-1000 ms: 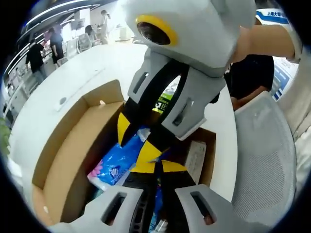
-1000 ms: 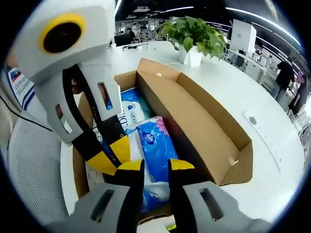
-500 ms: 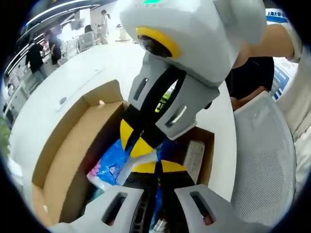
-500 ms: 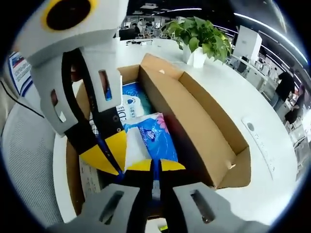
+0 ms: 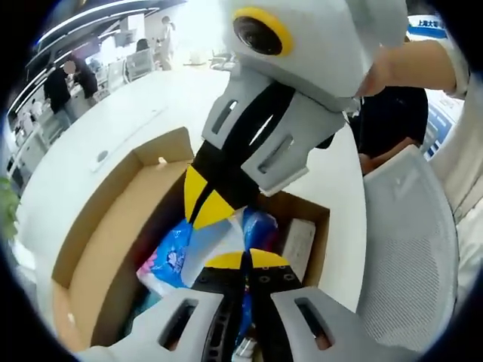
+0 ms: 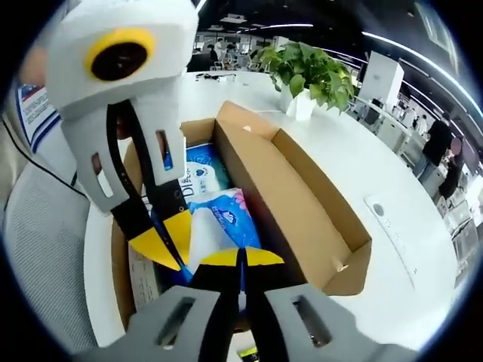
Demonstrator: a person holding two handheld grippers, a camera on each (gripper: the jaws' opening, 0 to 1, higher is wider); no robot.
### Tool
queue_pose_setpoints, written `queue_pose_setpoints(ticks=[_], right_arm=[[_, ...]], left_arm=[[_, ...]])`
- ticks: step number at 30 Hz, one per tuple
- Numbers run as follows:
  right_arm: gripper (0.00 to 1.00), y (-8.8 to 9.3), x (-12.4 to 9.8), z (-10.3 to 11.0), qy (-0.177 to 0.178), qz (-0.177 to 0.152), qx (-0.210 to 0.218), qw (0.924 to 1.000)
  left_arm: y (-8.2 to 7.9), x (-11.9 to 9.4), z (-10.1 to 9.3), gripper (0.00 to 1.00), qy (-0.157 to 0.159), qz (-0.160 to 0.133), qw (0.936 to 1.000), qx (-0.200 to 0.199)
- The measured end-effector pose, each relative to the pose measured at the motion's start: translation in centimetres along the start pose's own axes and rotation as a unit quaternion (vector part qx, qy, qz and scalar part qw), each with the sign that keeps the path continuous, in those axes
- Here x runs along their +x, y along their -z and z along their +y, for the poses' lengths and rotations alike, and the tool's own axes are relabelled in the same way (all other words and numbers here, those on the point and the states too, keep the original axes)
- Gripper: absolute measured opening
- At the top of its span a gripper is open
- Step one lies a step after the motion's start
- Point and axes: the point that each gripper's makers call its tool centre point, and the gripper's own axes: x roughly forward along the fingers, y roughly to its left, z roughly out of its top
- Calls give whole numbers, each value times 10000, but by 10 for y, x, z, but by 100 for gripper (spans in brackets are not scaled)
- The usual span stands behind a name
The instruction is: Operate the shoe box by opening the lid, removing the specified soft item, and placing it in the target area until the item is outside and the box remains undamaged.
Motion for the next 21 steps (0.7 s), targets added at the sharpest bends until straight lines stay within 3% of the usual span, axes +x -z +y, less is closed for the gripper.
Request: queue_pose_setpoints(ticks=[12, 21], right_arm=[[0, -20, -9, -4, 101, -183, -90, 9997], [0, -39, -23, -8, 181, -380, -147, 9990]], left_arm=[[-9, -20, 5, 0, -173, -160, 9997, 27], [-25, -38, 4, 0, -311, -315, 9989, 174]])
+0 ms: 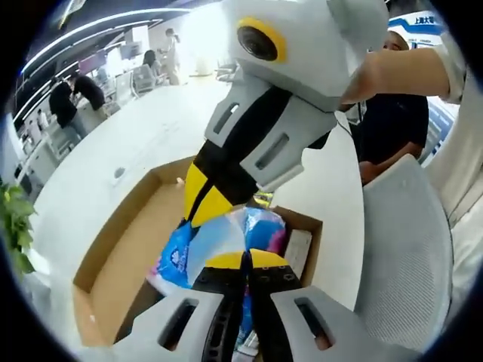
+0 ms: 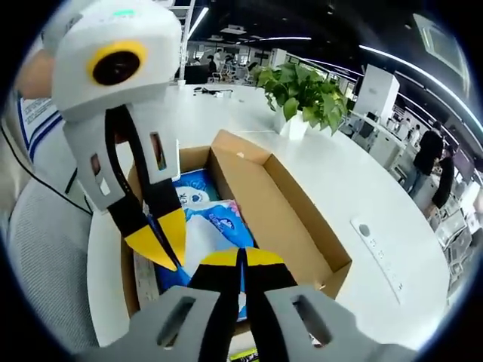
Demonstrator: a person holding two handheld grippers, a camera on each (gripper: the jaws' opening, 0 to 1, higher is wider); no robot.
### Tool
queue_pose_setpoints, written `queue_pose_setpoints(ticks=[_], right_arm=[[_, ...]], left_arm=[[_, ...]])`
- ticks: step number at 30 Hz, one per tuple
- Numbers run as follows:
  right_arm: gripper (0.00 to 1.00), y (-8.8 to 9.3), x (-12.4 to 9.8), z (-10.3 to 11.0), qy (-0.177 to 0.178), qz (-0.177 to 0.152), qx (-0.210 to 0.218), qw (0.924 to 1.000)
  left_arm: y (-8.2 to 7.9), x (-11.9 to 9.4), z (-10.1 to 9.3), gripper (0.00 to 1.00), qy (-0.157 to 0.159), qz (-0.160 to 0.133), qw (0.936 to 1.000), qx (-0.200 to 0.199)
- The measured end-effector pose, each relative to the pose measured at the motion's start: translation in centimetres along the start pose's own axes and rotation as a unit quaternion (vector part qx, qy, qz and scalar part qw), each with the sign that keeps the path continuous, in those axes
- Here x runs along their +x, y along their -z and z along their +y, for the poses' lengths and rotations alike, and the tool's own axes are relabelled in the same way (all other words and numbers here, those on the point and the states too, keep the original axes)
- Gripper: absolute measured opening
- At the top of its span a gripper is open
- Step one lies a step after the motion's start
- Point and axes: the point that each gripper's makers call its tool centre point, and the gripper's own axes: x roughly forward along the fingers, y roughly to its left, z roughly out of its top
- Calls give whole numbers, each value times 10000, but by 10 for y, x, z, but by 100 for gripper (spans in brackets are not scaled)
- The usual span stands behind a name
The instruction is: Operate the shoe box by opening the lid, removing the specified soft item, and placing it in the target area until the item is outside and the box remains undamaged.
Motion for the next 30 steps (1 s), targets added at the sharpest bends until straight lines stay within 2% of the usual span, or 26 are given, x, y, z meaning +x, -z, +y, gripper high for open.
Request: queue_pose_setpoints(ticks=[16, 30], right_arm=[[0, -24, -33, -9, 94, -231, -188, 9995], [0, -19, -71, -23, 226, -276, -87, 9993]], left_arm=[[-42, -22, -11, 0, -69, -366, 9992, 123], [-84, -17, -32, 0, 48, -558, 9975, 435]])
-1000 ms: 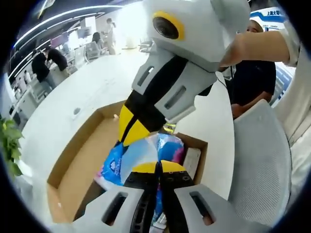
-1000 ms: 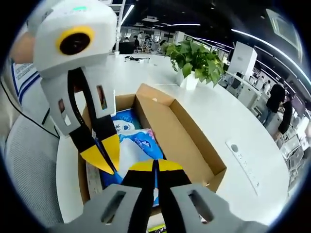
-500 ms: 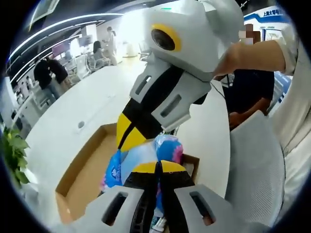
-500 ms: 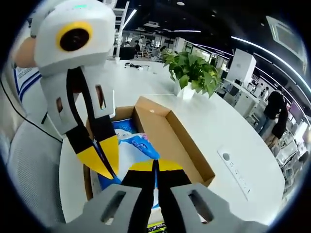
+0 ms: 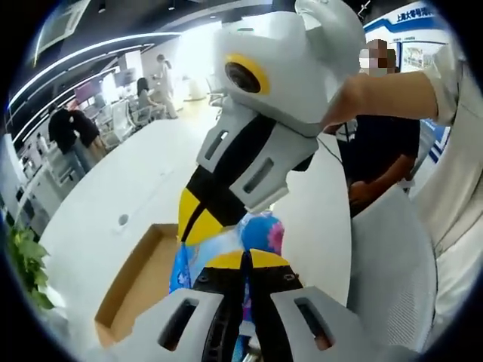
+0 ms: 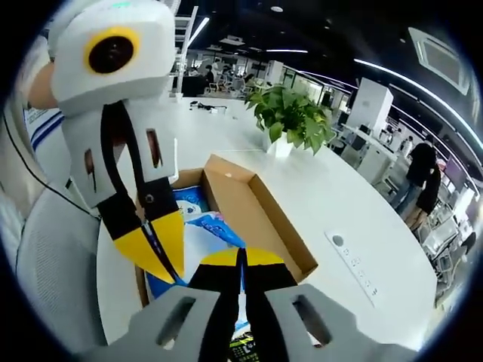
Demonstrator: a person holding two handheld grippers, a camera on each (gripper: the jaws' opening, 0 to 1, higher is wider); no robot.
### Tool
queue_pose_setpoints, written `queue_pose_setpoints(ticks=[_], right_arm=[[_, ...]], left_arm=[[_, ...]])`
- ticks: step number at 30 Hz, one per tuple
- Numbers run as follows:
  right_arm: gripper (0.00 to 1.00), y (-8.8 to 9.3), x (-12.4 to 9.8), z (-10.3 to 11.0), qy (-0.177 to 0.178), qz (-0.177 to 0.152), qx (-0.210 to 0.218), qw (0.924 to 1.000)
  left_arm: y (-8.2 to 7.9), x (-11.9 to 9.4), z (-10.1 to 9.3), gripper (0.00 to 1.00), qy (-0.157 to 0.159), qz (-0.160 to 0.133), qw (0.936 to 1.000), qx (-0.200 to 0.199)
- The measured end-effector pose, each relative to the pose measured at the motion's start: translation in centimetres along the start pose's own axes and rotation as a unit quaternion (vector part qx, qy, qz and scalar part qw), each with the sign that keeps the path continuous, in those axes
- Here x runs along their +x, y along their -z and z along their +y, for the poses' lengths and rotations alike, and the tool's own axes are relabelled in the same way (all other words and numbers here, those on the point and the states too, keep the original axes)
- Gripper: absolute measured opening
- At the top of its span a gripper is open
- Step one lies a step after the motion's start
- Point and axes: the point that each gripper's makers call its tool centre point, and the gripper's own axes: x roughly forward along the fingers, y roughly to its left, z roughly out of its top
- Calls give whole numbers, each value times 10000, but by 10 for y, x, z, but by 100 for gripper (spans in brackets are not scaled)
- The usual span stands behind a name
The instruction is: Operate the shoe box by opening the lid, removing the specified soft item, and placing it in the target area until the item is outside and the box remains undamaged.
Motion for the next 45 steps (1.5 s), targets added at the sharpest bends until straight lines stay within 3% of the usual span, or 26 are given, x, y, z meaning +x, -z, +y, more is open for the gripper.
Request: queue_pose_setpoints(ticks=[19, 30, 45], right_arm=[[0, 41, -51, -24, 293, 115, 374, 9988], [0, 69, -71, -34, 401, 263, 544, 9974], [0, 104, -90, -53, 518, 382, 763, 9950]], left_arm=[[-47, 43, -29, 0, 357, -158, 9986, 369], [-58, 72, -44, 0, 559, -189, 9970, 497], [-75, 112, -50, 0, 727, -195, 9954, 595]])
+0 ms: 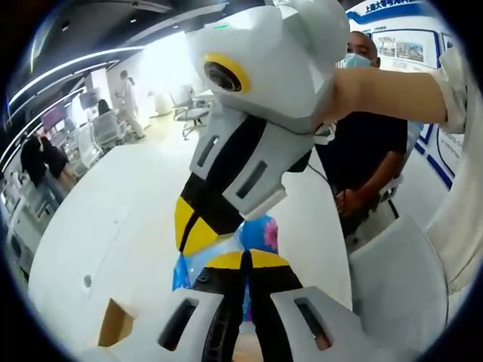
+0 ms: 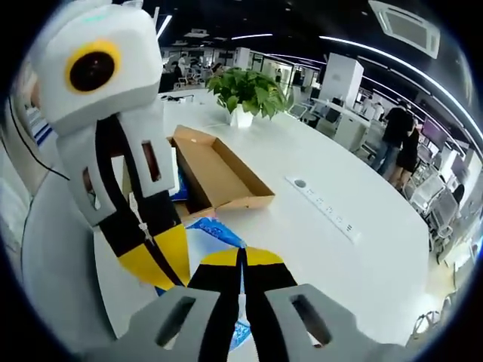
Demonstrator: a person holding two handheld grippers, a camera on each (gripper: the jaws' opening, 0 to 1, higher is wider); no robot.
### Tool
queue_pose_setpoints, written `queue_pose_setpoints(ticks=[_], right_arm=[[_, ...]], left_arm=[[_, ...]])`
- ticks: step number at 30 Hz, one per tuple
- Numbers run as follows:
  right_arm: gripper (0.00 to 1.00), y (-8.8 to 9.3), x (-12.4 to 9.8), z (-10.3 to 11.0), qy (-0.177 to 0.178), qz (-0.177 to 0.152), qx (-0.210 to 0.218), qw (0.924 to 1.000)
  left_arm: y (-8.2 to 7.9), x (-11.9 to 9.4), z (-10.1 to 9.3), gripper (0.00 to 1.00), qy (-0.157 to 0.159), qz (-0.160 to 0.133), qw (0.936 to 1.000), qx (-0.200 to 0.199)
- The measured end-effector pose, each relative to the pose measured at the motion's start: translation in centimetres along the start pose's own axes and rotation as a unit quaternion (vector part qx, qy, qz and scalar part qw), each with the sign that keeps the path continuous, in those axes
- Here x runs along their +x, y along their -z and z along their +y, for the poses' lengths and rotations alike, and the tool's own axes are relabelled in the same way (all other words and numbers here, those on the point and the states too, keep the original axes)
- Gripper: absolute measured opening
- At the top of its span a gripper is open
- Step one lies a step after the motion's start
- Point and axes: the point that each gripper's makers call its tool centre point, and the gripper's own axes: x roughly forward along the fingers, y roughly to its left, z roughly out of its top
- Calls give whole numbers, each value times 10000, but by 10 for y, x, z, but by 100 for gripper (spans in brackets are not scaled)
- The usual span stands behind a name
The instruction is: Operate the shoe box by opening the lid, removing the specified soft item, and placing it in the target area until the item is outside and the box remains undamaged.
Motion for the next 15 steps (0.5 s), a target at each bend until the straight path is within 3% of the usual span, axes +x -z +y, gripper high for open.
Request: queue_pose_setpoints(ticks=[15], right_arm=[[0, 30, -8, -33, 125, 142, 203, 9996]], left_arm=[[-11, 42, 10, 0, 63, -71, 10000, 23]])
